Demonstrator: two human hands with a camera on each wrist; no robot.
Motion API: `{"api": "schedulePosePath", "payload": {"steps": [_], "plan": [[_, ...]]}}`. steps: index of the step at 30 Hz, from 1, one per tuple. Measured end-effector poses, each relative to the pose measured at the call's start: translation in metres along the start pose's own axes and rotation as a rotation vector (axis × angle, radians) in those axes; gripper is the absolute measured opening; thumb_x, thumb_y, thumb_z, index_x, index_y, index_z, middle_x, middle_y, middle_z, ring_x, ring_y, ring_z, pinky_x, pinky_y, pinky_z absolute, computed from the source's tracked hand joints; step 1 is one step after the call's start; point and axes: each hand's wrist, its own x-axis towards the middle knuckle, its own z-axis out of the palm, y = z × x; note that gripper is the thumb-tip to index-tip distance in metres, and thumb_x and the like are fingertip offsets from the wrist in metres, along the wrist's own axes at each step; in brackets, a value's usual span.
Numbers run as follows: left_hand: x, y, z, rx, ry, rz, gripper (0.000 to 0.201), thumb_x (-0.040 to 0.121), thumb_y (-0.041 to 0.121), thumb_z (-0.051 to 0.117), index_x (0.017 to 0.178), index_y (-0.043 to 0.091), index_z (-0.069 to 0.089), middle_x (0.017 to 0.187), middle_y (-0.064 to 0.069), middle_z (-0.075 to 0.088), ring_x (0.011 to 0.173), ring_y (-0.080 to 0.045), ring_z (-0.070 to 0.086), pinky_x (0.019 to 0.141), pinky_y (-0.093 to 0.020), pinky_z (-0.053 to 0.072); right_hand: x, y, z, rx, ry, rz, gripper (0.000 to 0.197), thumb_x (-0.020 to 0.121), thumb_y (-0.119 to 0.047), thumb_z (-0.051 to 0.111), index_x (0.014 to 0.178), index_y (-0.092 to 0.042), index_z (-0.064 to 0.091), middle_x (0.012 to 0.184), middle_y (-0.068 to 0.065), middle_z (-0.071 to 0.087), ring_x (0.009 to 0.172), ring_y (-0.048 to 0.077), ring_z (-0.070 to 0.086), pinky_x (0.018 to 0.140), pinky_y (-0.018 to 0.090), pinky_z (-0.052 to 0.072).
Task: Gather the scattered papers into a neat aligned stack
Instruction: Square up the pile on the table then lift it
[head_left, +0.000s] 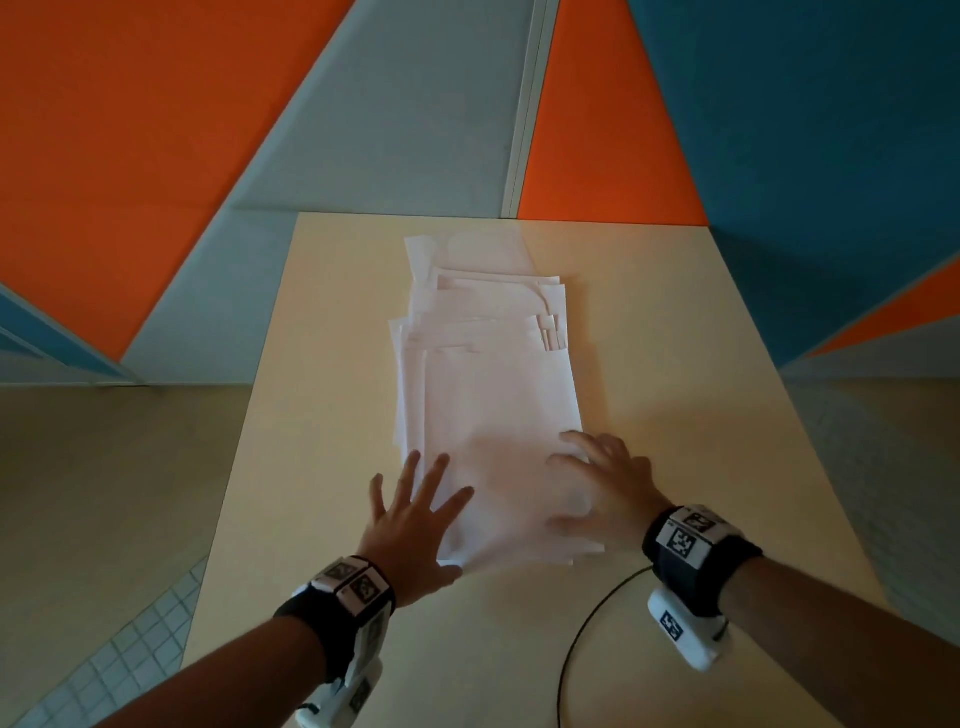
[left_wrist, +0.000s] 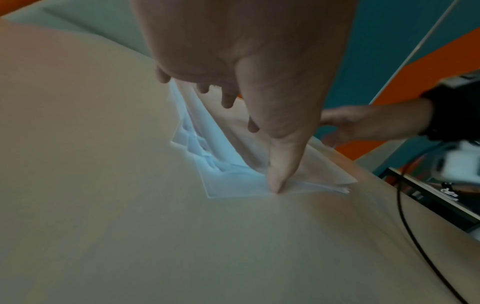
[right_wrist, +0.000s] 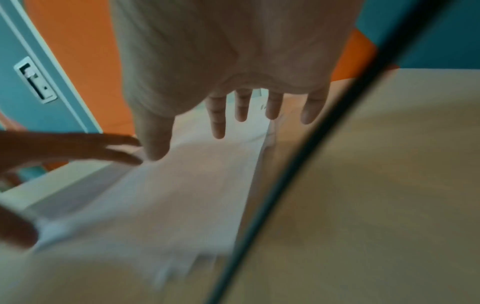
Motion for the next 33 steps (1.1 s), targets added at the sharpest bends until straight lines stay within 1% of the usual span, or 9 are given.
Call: {"api": "schedulePosePath", "payload": {"steps": [3, 7, 9, 13, 16, 19, 24, 29, 33], "plan": [[0.014, 0.005, 0.002, -0.007, 0.038, 0.082, 0.096, 0.075, 0.064, 0.061, 0.149, 0.045, 0.002, 0.157, 0.002, -0.028, 0.14, -0.028, -0.031, 0.107, -0.06, -0.015, 0.037, 0.014, -0.036, 0.027, 0.072, 0.002, 0.071, 0.083, -0.059, 0.062, 0.144, -0.033, 0.038, 0.16, -0.008, 0.018, 0.146, 0.021, 0.015, 0.111, 0.048, 0.025], [0.034, 0.005, -0.002, -0.003, -0.015, 0.169, 0.097, 0.074, 0.07, 0.059, 0.147, 0.051, -0.002, 0.152, 0.004, -0.035, 0.139, -0.026, -0.033, 0.113, -0.058, -0.012, 0.104, 0.03, -0.087, -0.029, 0.151, -0.023, 0.072, 0.085, -0.049, 0.065, 0.146, -0.025, 0.037, 0.159, -0.003, 0.023, 0.146, 0.023, 0.02, 0.113, 0.045, 0.028], [0.041, 0.0, -0.003, -0.022, -0.003, 0.178, 0.093, 0.076, 0.07, 0.057, 0.147, 0.051, 0.0, 0.155, 0.004, -0.03, 0.139, -0.023, -0.032, 0.116, -0.055, -0.012, 0.138, 0.032, -0.106, -0.051, 0.16, -0.055, 0.072, 0.083, -0.046, 0.066, 0.145, -0.022, 0.037, 0.158, -0.002, 0.024, 0.146, 0.024, 0.022, 0.114, 0.046, 0.03], [0.049, -0.004, -0.002, -0.046, 0.055, 0.183, 0.088, 0.077, 0.069, 0.055, 0.148, 0.05, 0.006, 0.16, 0.002, -0.02, 0.141, -0.023, -0.029, 0.115, -0.047, -0.016, 0.195, 0.028, -0.116, -0.082, 0.125, -0.052, 0.08, 0.084, -0.049, 0.065, 0.151, -0.024, 0.028, 0.164, -0.004, 0.012, 0.15, 0.021, 0.013, 0.118, 0.044, 0.024], [0.055, 0.003, 0.0, 0.018, 0.101, 0.219, 0.088, 0.075, 0.073, 0.053, 0.147, 0.049, 0.009, 0.16, 0.001, -0.017, 0.145, -0.028, -0.023, 0.11, -0.054, -0.025, 0.226, 0.022, -0.11, -0.125, 0.053, -0.036, 0.084, 0.085, -0.055, 0.059, 0.154, -0.03, 0.019, 0.166, -0.007, 0.002, 0.152, 0.019, 0.005, 0.118, 0.046, 0.019], [0.062, 0.007, 0.0, 0.017, 0.1, 0.211, 0.084, 0.078, 0.068, 0.054, 0.148, 0.047, 0.011, 0.162, -0.001, -0.012, 0.148, -0.028, -0.016, 0.11, -0.053, -0.022, 0.242, 0.019, -0.1, -0.152, -0.017, 0.003, 0.087, 0.082, -0.065, 0.053, 0.154, -0.033, 0.017, 0.165, -0.007, 0.005, 0.152, 0.019, 0.007, 0.118, 0.048, 0.018], [0.064, -0.002, -0.001, -0.019, 0.108, 0.165, 0.085, 0.071, 0.067, 0.059, 0.146, 0.042, 0.026, 0.162, -0.007, 0.012, 0.149, -0.032, 0.009, 0.115, -0.048, 0.002, 0.244, 0.011, -0.098, -0.236, 0.06, -0.107, 0.083, 0.082, -0.067, 0.052, 0.15, -0.027, 0.027, 0.159, -0.001, 0.023, 0.141, 0.029, 0.028, 0.109, 0.047, 0.026], [0.067, -0.005, -0.001, -0.027, 0.133, 0.191, 0.087, 0.075, 0.069, 0.056, 0.148, 0.045, 0.016, 0.163, -0.004, -0.003, 0.149, -0.029, -0.006, 0.113, -0.045, -0.009, 0.267, 0.02, -0.108, -0.139, 0.023, -0.014, 0.093, 0.08, -0.068, 0.053, 0.155, -0.028, 0.014, 0.166, -0.007, -0.001, 0.152, 0.021, 0.004, 0.12, 0.048, 0.016], [0.067, -0.007, -0.002, -0.049, 0.131, 0.174, 0.084, 0.077, 0.066, 0.056, 0.148, 0.045, 0.016, 0.163, -0.004, -0.004, 0.149, -0.028, -0.006, 0.114, -0.044, -0.008, 0.267, 0.009, -0.106, -0.184, 0.039, -0.062, 0.086, 0.082, -0.068, 0.052, 0.152, -0.028, 0.024, 0.162, -0.006, 0.016, 0.148, 0.023, 0.017, 0.114, 0.048, 0.021]]}}
